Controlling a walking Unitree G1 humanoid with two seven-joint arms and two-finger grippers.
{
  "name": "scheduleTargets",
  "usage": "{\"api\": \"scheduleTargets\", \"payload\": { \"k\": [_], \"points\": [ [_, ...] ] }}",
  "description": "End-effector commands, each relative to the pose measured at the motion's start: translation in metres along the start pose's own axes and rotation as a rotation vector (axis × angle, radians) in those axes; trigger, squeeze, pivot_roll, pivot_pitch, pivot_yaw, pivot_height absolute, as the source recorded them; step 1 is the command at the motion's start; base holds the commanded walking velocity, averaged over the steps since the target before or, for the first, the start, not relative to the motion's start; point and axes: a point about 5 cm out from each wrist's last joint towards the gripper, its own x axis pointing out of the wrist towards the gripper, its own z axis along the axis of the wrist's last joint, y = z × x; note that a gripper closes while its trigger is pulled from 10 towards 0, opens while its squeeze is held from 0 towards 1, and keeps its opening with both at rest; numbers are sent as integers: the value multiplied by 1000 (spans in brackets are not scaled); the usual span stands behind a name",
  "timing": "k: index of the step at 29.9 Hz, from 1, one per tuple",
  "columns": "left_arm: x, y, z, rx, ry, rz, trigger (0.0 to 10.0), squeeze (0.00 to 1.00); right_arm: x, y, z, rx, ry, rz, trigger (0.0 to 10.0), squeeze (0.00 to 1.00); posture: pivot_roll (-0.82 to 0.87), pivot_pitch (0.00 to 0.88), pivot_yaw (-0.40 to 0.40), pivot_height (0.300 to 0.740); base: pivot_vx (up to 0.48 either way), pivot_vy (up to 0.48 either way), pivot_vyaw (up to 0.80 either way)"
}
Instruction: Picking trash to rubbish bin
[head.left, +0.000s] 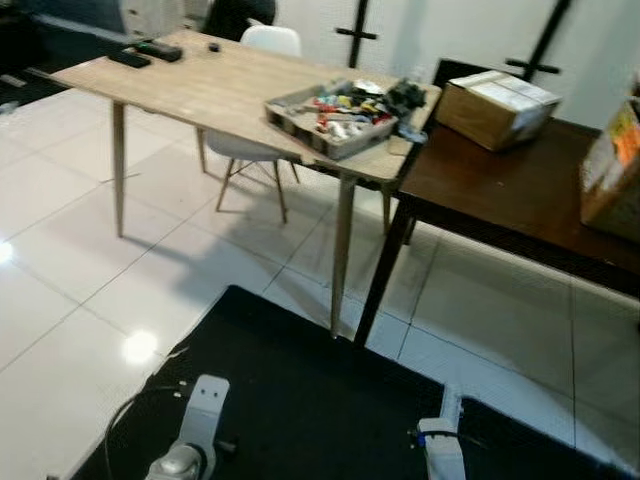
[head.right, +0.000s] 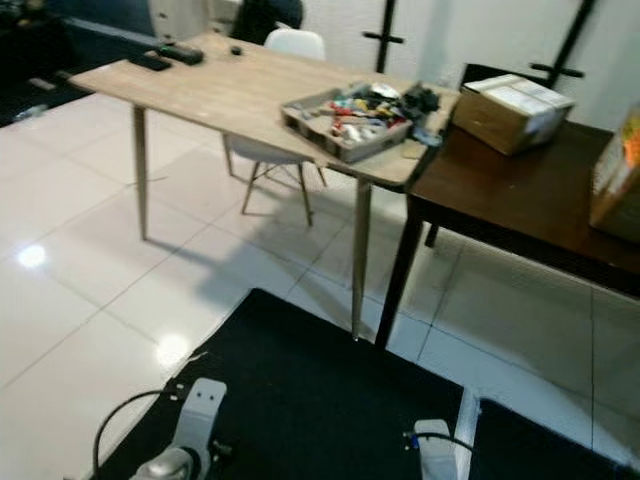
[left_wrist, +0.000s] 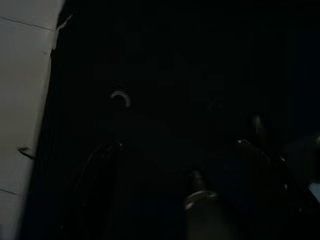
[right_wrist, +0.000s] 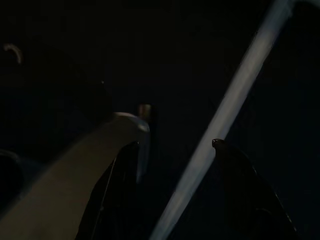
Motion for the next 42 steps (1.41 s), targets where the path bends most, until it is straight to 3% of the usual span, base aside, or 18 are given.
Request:
{"api": "scheduleTargets", "payload": {
  "k": [1, 20, 35, 42],
  "points": [
    [0, -2, -2, -2, 7, -4, 10000, 0, -2, -6, -6, -6, 25, -16, 10000, 0, 43, 75, 13, 740, 0, 0, -800],
    [0, -1, 0, 3, -3, 5, 10000, 0, -1, -5, -4, 5, 17, -9, 10000, 0, 42, 71, 13, 740, 0, 0, -783],
    [0, 1, 4, -28, -25, 25, 10000, 0, -1, -3, -1, 7, -3, 2, 10000, 0, 42, 71, 13, 740, 0, 0, 0],
    [0, 2, 4, -39, -30, 24, 10000, 0, -1, -3, -1, 7, -4, 3, 10000, 0, 44, 69, 13, 740, 299, 0, 0]
  ]
}}
